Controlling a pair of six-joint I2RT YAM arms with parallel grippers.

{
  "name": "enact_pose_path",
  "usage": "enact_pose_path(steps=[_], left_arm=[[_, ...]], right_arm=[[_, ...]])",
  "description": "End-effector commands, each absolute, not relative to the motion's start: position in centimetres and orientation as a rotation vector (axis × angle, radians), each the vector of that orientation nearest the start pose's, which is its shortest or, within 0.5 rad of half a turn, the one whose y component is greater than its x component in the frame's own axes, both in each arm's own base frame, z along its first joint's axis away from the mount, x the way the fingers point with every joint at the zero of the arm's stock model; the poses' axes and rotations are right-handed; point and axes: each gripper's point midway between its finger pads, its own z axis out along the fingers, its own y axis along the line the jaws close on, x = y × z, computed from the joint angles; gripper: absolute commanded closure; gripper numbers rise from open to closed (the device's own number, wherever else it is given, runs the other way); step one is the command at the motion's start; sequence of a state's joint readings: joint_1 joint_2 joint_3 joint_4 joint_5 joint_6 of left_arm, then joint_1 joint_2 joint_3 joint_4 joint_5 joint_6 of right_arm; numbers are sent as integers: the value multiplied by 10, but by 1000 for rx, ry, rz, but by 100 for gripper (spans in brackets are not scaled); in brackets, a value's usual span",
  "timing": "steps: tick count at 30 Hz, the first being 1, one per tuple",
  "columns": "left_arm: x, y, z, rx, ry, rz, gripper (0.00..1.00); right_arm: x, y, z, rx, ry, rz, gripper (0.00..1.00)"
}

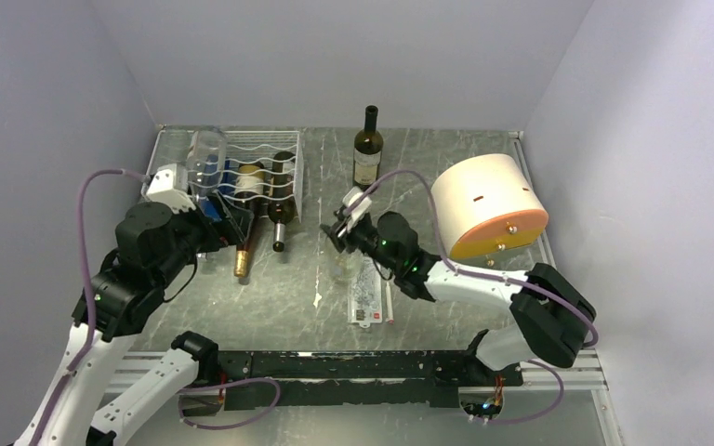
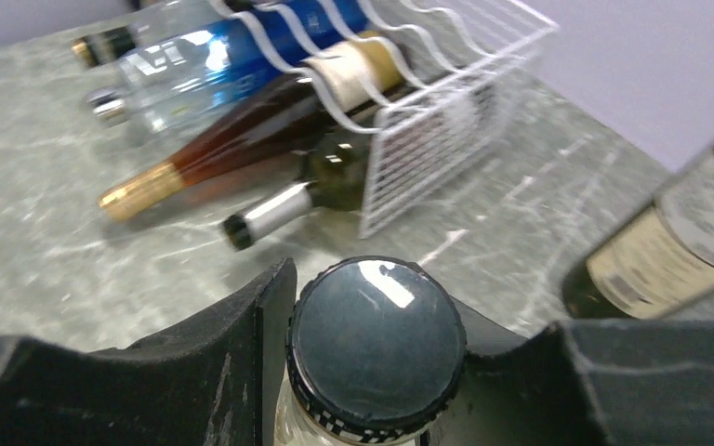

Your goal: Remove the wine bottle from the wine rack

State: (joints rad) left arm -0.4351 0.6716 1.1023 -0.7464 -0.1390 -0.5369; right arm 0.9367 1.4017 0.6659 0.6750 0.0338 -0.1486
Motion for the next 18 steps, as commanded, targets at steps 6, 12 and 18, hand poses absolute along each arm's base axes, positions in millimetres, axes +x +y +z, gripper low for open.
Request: enact_pose_path(steps=[6, 12, 18], left_arm=[[232, -70, 299, -285, 1818, -378, 1], [229, -81, 274, -221, 1813, -434, 1], [225, -89, 273, -146, 1778, -479, 1]], right_arm=[[360, 290, 332, -394, 1250, 551, 100], [405, 259, 334, -323, 1261, 450, 100], [436, 226, 327, -243, 1271, 354, 100]])
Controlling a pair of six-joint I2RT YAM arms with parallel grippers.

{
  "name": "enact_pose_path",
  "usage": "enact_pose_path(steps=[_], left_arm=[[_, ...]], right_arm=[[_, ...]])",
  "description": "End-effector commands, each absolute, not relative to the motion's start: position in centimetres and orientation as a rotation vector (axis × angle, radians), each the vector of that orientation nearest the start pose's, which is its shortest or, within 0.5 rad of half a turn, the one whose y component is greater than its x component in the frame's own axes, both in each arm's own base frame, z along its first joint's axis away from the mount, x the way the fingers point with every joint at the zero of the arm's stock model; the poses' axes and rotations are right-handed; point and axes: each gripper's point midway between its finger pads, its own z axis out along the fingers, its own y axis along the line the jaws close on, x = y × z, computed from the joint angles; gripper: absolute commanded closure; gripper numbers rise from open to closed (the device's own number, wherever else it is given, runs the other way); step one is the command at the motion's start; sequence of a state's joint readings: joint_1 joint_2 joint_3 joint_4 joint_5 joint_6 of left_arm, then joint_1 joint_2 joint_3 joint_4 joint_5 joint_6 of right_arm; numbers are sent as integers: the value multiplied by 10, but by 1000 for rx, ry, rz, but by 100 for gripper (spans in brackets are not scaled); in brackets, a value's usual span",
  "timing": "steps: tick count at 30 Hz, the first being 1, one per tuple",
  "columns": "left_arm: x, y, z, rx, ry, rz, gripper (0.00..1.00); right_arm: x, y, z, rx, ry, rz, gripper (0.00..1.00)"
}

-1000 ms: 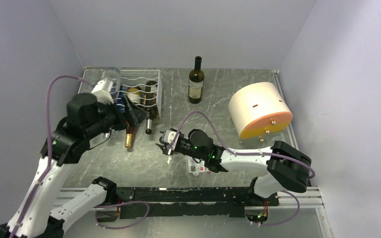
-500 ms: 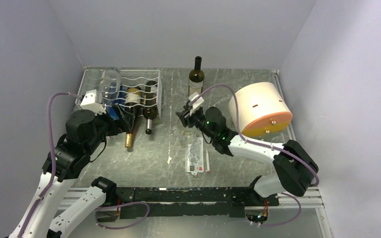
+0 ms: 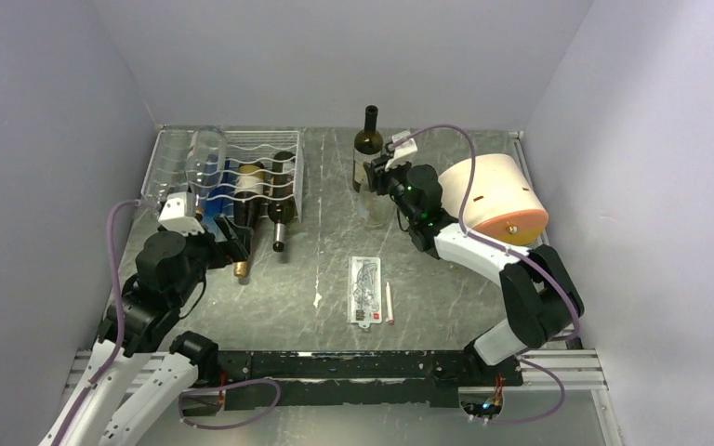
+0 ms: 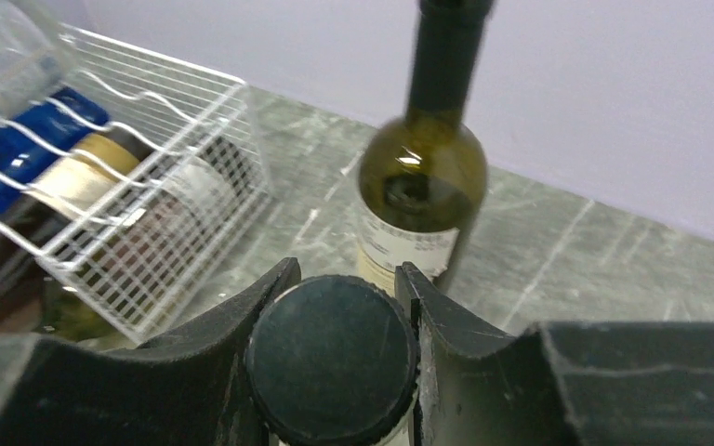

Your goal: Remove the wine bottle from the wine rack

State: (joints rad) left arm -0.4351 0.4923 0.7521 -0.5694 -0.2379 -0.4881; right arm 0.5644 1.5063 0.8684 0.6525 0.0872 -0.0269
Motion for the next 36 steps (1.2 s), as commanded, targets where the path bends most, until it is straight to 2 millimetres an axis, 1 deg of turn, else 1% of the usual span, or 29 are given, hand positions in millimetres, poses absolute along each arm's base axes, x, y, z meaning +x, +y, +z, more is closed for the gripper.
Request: enact_pose_path(steps=[1, 4, 6, 7, 10, 12, 13, 14, 15, 23, 25, 27, 30, 31, 33, 34, 36], left_arm=[[226, -89, 272, -144, 1777, -477, 1], [227, -89, 270, -148, 1788, -469, 1], [227, -90, 270, -140, 1791, -471, 1], [227, -90, 269, -143, 1791, -469, 1], [227, -90, 269, -146, 1790, -471, 1], [227, -89, 269, -149, 1787, -470, 1], [227, -88, 269, -151, 1786, -468, 1], [226, -88, 270, -152, 1784, -467, 1], [226, -88, 270, -152, 1782, -468, 1], [226, -91, 270, -140, 1778, -485, 1], [227, -91, 270, -140, 1779, -485, 1], [227, -92, 269, -137, 1782, -485, 1], [228, -91, 268, -143, 1787, -478, 1], [228, -91, 267, -144, 1789, -475, 1], [228, -91, 267, -143, 1789, -477, 1], [228, -91, 267, -143, 1789, -478, 1], [228, -92, 267, -140, 1791, -480, 1]], right_arm=[[440, 221, 327, -231, 1276, 342, 100], [448, 210, 325, -197, 1287, 296, 100], [450, 208, 324, -188, 1279, 289, 100], [457, 196, 322, -170, 1278, 263, 100], [470, 187, 317, -157, 1282, 229, 100], [479, 183, 317, -147, 1277, 206, 100], [482, 182, 312, -150, 1284, 195, 100], [488, 182, 318, -147, 1271, 184, 100], [493, 181, 319, -142, 1270, 169, 100], [513, 173, 317, -138, 1244, 153, 100], [519, 171, 313, -134, 1255, 150, 100], [521, 170, 308, -135, 1266, 144, 100], [518, 170, 299, -144, 1273, 146, 100], [518, 169, 296, -142, 1279, 143, 99], [518, 167, 289, -136, 1292, 132, 86], [518, 166, 286, -134, 1295, 124, 75], [516, 163, 282, -132, 1302, 113, 58]])
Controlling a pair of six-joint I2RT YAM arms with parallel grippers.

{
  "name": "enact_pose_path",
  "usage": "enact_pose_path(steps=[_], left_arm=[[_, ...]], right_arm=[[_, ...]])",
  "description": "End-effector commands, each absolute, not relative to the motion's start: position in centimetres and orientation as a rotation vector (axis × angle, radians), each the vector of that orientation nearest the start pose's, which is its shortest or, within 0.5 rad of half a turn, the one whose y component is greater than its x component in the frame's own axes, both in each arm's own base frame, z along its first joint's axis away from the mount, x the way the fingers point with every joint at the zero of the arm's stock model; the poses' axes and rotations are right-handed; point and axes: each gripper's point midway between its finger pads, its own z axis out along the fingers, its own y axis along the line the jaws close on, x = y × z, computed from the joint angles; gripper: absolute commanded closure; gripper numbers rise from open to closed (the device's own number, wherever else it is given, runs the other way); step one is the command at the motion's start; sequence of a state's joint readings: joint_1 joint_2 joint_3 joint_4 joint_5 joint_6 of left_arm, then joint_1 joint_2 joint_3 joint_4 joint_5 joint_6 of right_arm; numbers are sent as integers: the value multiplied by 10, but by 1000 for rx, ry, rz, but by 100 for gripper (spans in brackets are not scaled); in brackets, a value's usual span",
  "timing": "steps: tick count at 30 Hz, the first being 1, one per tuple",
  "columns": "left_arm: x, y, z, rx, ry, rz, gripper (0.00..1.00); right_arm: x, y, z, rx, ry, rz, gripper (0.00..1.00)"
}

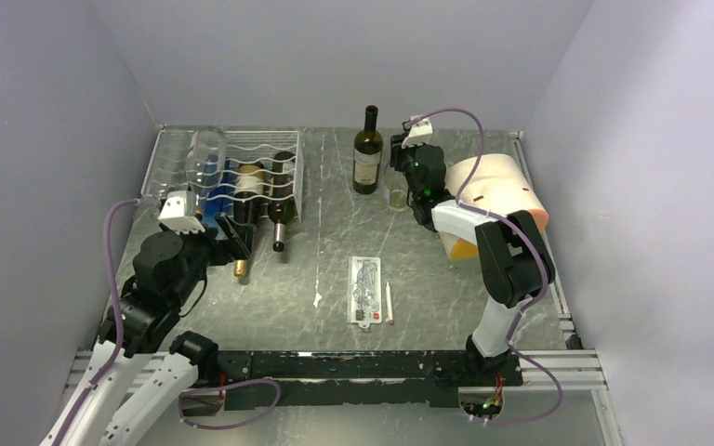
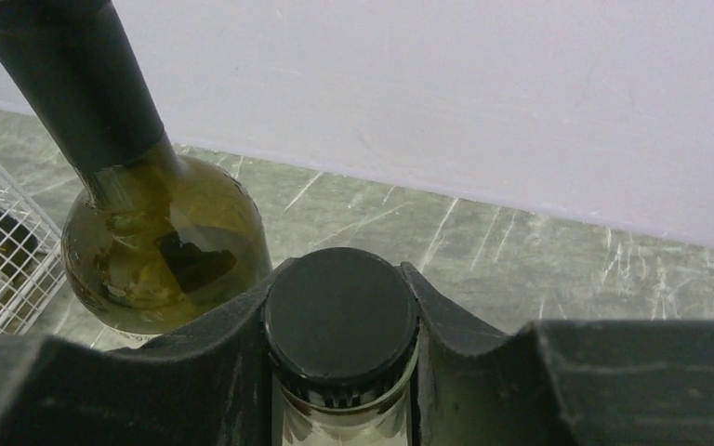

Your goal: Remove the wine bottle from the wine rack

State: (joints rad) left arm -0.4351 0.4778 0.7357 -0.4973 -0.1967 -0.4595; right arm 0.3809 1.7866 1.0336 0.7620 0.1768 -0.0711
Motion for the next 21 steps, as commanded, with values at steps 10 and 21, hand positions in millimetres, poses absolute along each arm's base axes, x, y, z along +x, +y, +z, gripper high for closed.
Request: enact_pose_path(steps=[10, 21], left_arm=[[230, -92, 262, -141, 1813, -469, 1], [247, -71, 281, -165, 1842, -275, 2]], right_arm=[[500, 159, 312, -112, 1325, 138, 1], [407, 200, 362, -310, 1439, 298, 0]])
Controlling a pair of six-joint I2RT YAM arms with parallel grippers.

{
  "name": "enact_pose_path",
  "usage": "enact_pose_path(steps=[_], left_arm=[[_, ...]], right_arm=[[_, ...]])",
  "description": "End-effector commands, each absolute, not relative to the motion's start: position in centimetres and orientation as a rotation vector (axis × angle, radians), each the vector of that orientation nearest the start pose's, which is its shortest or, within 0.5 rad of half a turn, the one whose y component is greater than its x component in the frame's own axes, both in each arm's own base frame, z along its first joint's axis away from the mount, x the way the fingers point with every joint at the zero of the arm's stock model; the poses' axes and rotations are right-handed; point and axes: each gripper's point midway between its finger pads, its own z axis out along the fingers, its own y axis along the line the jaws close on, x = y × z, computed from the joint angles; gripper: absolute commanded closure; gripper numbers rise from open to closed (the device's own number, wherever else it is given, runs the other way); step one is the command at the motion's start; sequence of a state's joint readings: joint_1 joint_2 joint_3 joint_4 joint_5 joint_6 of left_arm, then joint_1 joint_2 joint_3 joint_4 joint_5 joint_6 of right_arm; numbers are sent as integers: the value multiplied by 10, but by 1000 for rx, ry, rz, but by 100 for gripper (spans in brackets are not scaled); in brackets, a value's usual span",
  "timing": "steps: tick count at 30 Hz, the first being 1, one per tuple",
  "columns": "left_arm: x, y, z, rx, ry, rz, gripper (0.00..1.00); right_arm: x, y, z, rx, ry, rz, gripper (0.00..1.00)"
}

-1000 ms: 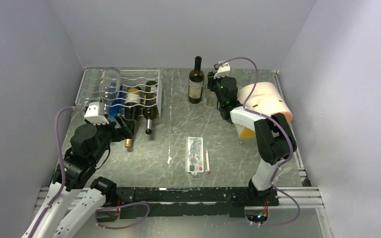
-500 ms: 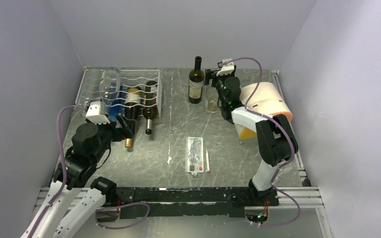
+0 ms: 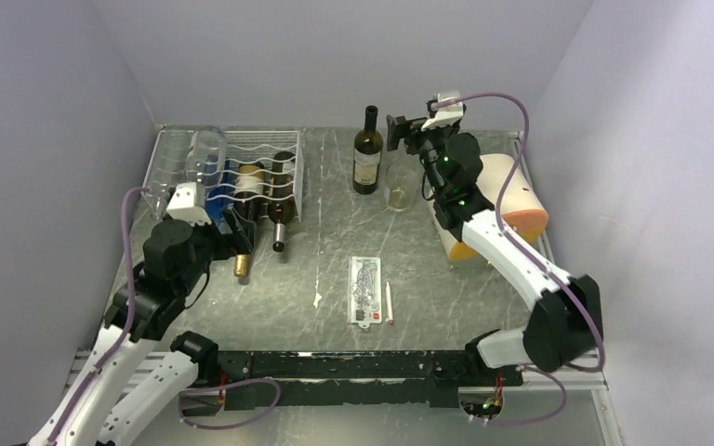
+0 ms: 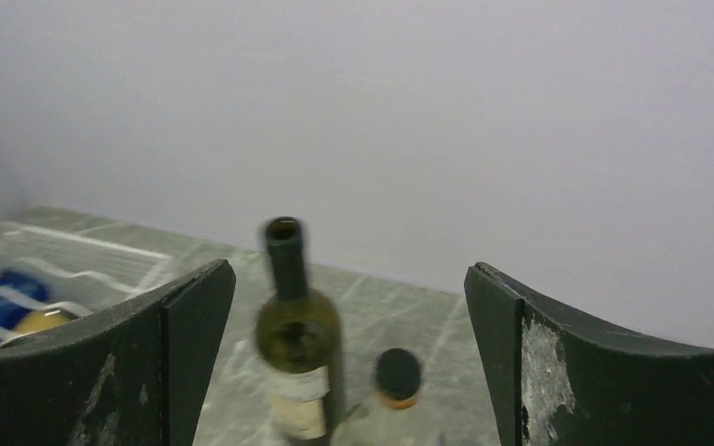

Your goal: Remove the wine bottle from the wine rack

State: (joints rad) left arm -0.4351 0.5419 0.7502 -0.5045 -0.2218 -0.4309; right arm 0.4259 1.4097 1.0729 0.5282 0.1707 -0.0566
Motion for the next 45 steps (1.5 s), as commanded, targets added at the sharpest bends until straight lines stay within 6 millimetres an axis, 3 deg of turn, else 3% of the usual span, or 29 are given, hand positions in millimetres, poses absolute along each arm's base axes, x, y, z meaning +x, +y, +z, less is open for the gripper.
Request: enact_pose_path(steps=[1, 4, 9, 13, 19, 24, 26, 34, 45], left_arm=[[252, -67, 285, -143, 1857, -216, 2], [270, -61, 294, -102, 1901, -86, 2], [300, -49, 279, -59, 1999, 139, 5], [326, -11, 257, -79, 2080, 352, 5], [360, 38, 213, -151, 2179, 415, 5], [379, 30, 184, -64, 2239, 355, 1], [383, 29, 175, -54, 2255, 336, 6], [372, 46, 137, -73, 2316, 400, 13], [384, 47, 139, -46, 2318, 263, 30]], right_arm=[[393, 210, 361, -352, 1444, 335, 0], [350, 238, 350, -472, 1463, 435, 0], [293, 261, 323, -557, 1539, 666, 0], [267, 264, 306, -603, 1603, 773, 0], [248, 256, 286, -717, 1682, 745, 0], [230, 252, 285, -749, 1641, 795, 0], [226, 252, 285, -751, 1630, 807, 0], [224, 249, 277, -745, 1666, 806, 0], [219, 264, 266, -780, 1693, 896, 0]])
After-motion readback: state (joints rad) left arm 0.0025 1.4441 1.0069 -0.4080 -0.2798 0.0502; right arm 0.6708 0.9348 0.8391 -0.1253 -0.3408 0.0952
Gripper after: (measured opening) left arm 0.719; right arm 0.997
